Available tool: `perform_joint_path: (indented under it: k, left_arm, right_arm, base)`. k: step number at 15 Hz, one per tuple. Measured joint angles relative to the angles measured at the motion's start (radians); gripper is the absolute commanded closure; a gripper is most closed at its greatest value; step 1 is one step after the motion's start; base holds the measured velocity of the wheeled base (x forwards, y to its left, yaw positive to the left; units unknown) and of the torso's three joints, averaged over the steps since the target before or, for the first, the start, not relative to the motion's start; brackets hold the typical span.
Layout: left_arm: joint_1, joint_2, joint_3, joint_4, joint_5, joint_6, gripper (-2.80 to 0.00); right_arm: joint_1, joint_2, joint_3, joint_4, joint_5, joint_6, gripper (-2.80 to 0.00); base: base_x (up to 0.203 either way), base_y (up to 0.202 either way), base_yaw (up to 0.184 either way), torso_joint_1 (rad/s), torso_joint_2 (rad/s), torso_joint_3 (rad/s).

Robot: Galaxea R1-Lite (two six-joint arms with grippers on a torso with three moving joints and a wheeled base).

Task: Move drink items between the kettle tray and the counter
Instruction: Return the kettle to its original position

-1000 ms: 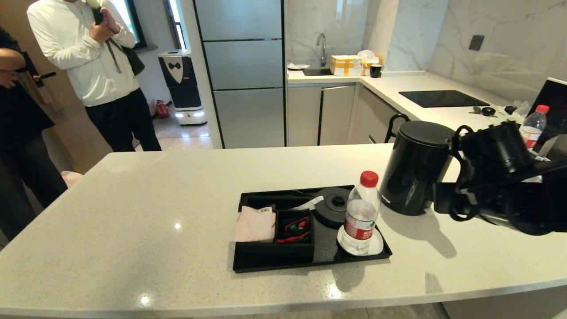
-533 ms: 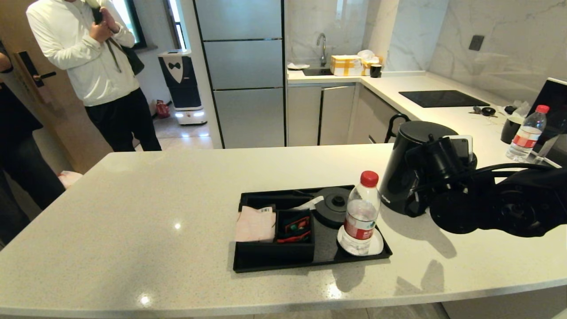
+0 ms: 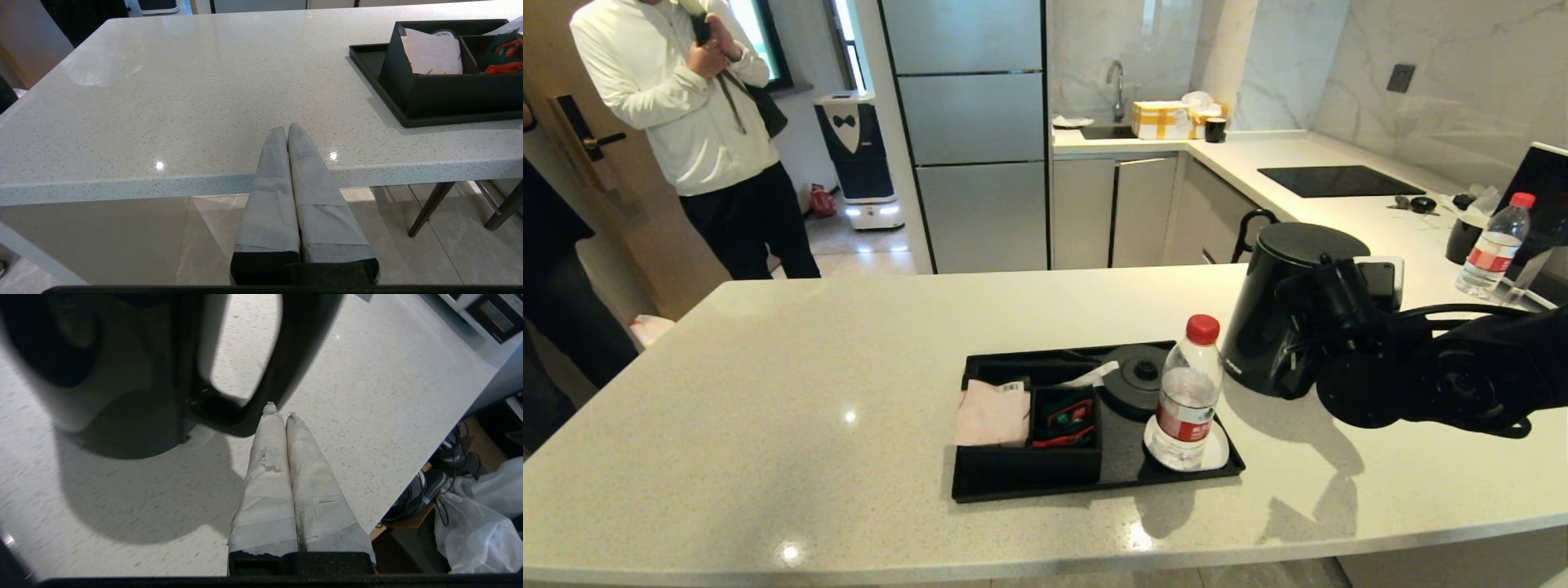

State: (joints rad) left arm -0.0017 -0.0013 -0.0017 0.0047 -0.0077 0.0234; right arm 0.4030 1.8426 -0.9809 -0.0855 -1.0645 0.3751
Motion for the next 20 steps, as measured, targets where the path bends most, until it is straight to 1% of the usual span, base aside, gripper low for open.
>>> perform_joint_path:
  k: [1,3,10,20]
  left_arm:
    - [0.000,0.000,0.000,0.000,0.000,0.000,0.00]
    - [0.000,0.000,0.000,0.000,0.000,0.000,0.00]
    - [0.000,0.000,0.000,0.000,0.000,-0.001,0.00]
    - [0.001,0.000,0.000,0.001,0.000,0.000,0.00]
  right_arm:
    - [0.003,0.004,0.000,-0.003,0.000,0.001,-2.80]
    - [0.003,0.009,-0.002,-0.024,0.003,0.003,-2.80]
    - [0.009,0.011,0.000,-0.024,0.002,0.001,-2.80]
    - [-0.069,0.037,-0.019,-0.048,0.001,-0.001,-2.80]
  base:
    - [0.000,0.000,0.000,0.000,0.00,0.000]
    - [0.000,0.000,0.000,0.000,0.00,0.000]
    - [0.000,0.000,0.000,0.000,0.00,0.000]
    - [0.000,0.000,0.000,0.000,0.00,0.000]
